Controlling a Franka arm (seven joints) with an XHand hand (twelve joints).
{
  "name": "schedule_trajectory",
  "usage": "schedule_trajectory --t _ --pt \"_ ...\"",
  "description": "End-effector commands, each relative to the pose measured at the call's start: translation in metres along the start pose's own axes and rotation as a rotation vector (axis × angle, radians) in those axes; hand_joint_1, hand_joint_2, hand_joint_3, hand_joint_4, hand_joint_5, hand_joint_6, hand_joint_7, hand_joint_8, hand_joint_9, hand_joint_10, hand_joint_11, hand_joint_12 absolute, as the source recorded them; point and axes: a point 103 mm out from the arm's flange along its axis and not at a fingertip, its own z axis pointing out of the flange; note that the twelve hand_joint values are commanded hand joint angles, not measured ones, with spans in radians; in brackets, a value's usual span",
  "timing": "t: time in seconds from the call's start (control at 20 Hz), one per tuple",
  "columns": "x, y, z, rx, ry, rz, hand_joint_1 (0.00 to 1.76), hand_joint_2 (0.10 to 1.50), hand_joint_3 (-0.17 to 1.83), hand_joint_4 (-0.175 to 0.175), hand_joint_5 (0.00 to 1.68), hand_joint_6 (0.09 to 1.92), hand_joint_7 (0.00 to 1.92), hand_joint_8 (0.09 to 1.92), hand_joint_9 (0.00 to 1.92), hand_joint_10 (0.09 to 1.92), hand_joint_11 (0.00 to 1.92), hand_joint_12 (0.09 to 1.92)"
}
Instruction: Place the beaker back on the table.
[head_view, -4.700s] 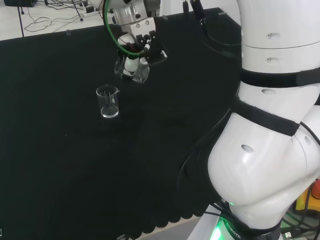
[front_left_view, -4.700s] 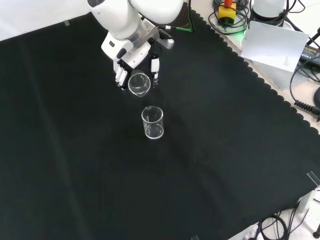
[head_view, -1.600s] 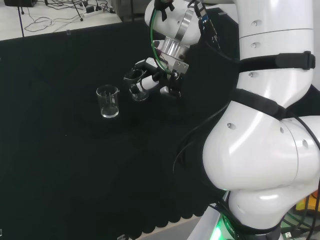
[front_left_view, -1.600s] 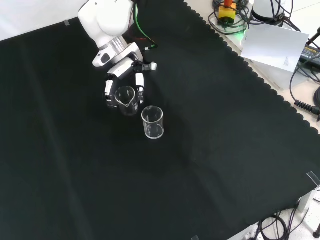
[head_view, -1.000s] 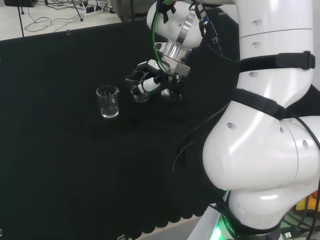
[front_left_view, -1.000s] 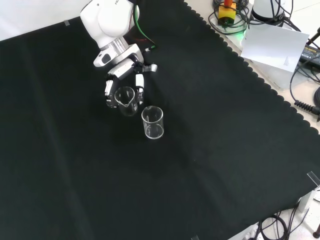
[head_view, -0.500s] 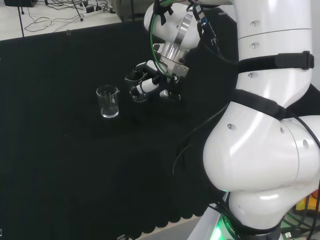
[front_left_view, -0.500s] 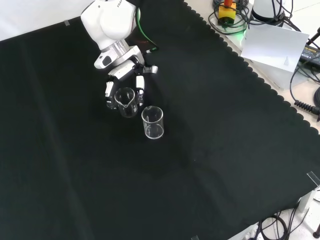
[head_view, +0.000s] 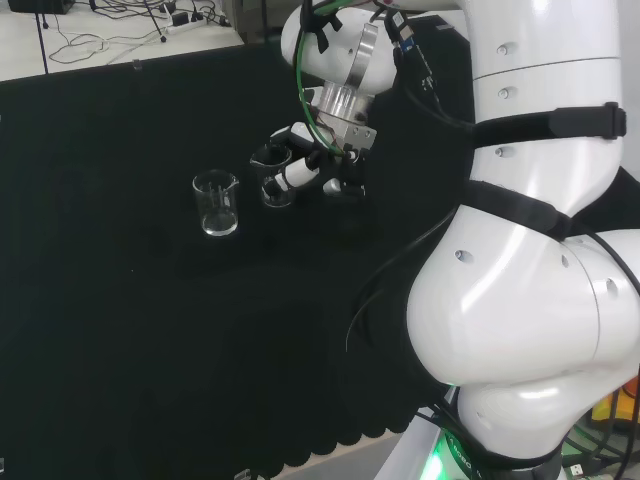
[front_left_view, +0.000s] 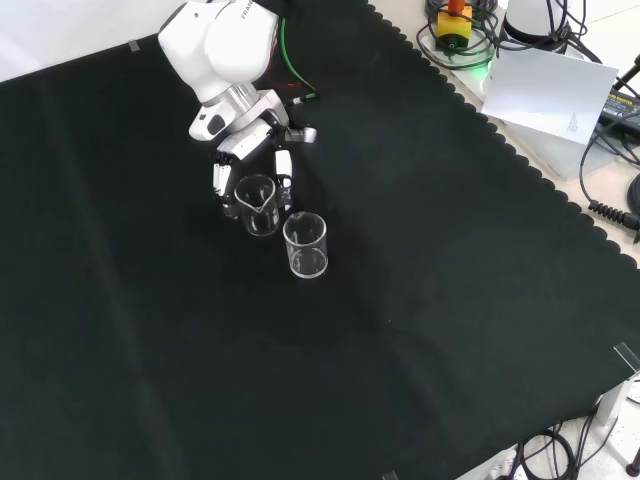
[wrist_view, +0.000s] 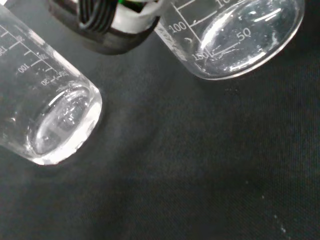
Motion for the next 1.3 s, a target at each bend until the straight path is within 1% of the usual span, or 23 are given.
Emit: schedule_trajectory --t 0.05,0.2,0.35,0.5,0.7,0.95,1.1,1.3 --pt "0.001 -0.006 -0.002 0.072 -0.045 0.014 1.17 0.96 -0.17 -0.044 0.67 0.95 0.72 0.76 1.06 0.09 0.48 1.27" --pt "0.003 -0.009 -0.006 0.076 -0.057 0.027 1.14 0.94 -0.17 -0.045 0.58 0.91 0.66 0.75 1.00 0.09 0.40 1.30" --pt "0.005 -0.013 -0.011 0.077 -0.074 0.039 1.10 0.93 -0.17 -0.050 0.48 0.83 0.55 0.75 0.92 0.09 0.32 1.33" --pt "0.008 -0.018 -0.019 0.075 -0.086 0.052 1.07 0.92 -0.17 -0.056 0.38 0.65 0.39 0.74 0.78 0.09 0.16 1.37" --pt "0.013 -0.023 -0.029 0.064 -0.091 0.057 1.05 0.91 -0.17 -0.059 0.37 0.50 0.31 0.74 0.72 0.09 0.09 1.39" --pt "0.023 -0.028 -0.038 0.062 -0.101 0.056 1.03 0.90 -0.17 -0.061 0.37 0.44 0.29 0.73 0.69 0.09 0.07 1.39" --pt "0.032 -0.034 -0.050 0.039 -0.109 0.060 1.00 0.89 -0.17 -0.063 0.35 0.38 0.25 0.73 0.66 0.09 0.04 1.40" --pt "0.046 -0.046 -0.073 0.001 -0.135 0.062 0.96 0.88 -0.17 -0.064 0.35 0.28 0.20 0.73 0.60 0.09 0.00 1.42"
